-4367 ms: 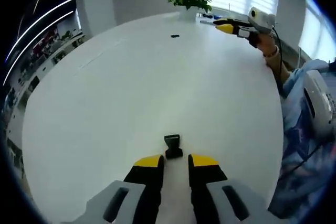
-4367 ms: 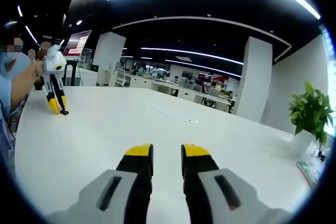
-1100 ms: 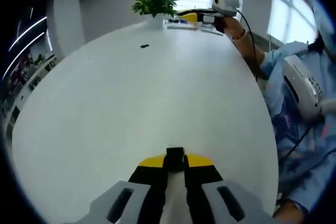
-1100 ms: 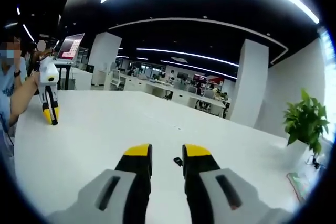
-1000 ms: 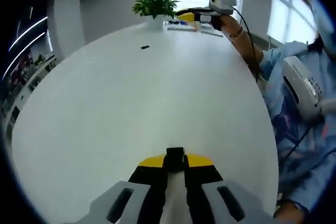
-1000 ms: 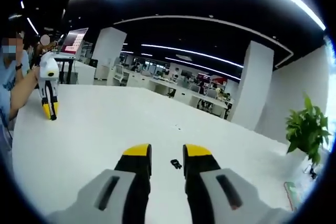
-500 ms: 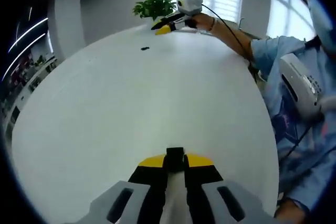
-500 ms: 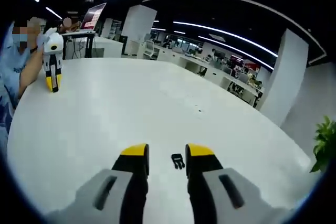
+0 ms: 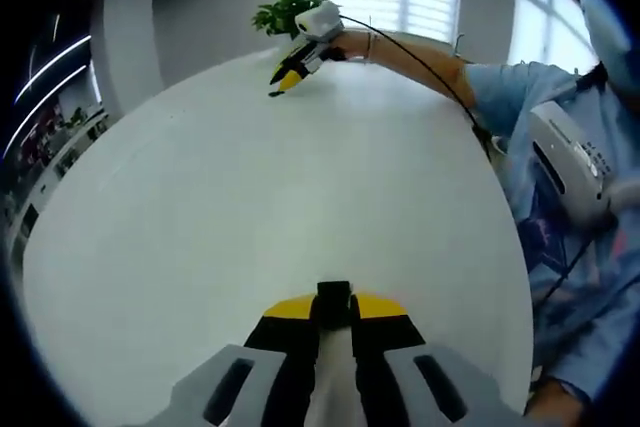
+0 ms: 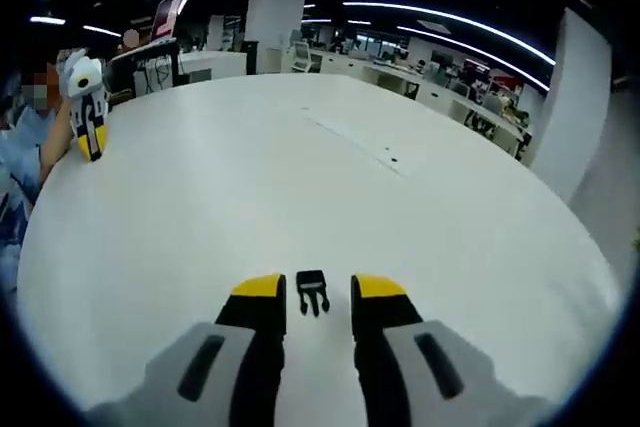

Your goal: Snap the two parts of the plastic buckle together until the buckle closes and remains connected.

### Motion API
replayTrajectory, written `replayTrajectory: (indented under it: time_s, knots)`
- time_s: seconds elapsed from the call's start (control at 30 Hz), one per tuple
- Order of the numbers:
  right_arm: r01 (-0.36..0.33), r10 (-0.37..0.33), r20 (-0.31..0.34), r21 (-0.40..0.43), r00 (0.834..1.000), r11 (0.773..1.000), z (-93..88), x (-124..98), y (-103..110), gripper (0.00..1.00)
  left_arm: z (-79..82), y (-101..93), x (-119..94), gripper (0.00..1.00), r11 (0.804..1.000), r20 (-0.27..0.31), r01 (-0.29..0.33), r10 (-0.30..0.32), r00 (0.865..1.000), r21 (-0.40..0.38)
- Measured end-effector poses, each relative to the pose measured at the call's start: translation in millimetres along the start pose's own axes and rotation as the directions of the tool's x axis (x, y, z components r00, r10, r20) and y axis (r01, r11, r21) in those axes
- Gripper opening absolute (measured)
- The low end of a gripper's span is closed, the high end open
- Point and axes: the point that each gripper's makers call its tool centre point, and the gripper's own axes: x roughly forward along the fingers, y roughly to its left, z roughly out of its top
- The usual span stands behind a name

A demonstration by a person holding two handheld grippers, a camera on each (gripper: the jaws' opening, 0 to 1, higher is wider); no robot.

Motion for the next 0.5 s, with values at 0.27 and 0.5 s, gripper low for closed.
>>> replayTrajectory:
  time_s: [0.27, 0.5]
  knots:
    - [-0.067, 0.069, -0.037, 0.06, 0.997, 0.996, -7.1, 4.2, 6.9, 0.21, -1.1, -2.1, -0.9, 0.12, 1.0, 0.0, -0.006, 0.006, 1.0, 0.002]
    - [-0.099, 0.101, -0.011, 0.088, 0.995, 0.991, -6.5, -1.9, 19.0, 0.12, -0.9, -3.3, -1.7, 0.12, 1.0, 0.001, -0.004, 0.004, 1.0, -0.002]
